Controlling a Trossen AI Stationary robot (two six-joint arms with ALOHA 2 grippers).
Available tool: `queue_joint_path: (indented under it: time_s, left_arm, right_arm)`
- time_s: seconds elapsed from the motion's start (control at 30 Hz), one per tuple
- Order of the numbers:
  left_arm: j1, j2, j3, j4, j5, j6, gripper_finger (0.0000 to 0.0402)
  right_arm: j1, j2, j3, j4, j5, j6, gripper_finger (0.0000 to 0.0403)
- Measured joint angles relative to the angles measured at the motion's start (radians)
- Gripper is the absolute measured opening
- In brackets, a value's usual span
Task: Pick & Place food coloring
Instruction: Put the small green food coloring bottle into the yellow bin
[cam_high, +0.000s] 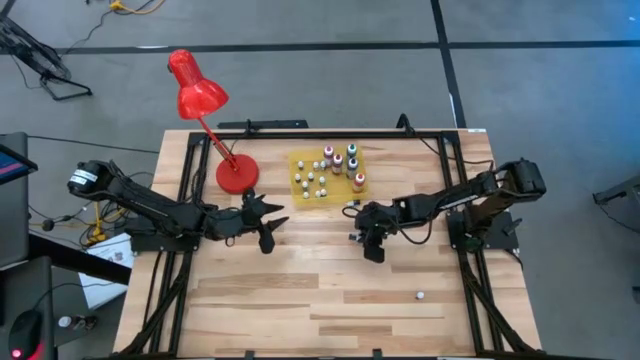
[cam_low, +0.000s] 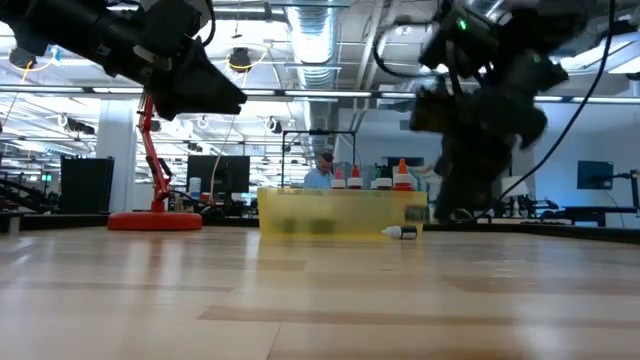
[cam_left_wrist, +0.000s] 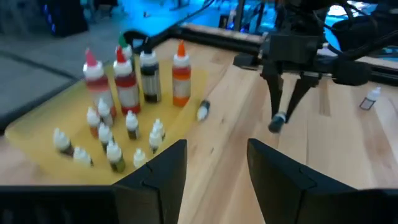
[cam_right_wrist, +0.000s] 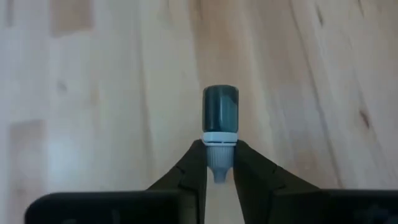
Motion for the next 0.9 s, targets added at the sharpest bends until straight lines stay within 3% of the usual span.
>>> queue_joint_path:
  time_s: [0.4, 0.7, 0.9]
  left_arm:
    - [0.027, 0.0, 0.0, 0.237, 0.246, 0.49, 0.0161]
    - [0.027, 0.031, 0.085, 0.285, 0.344, 0.674, 0.0214]
    - [0.027, 0.18, 0.212, 0.272, 0.349, 0.776, 0.0249]
  right_arm:
    - [0.009, -0.001, 0.44, -0.4, 0.001, -0.028, 0.0051]
    - [0.009, 0.006, 0.618, -0.448, -0.002, -0.027, 0.0053]
    - [0.009, 0.006, 0.666, -0.425, -0.002, -0.027, 0.0054]
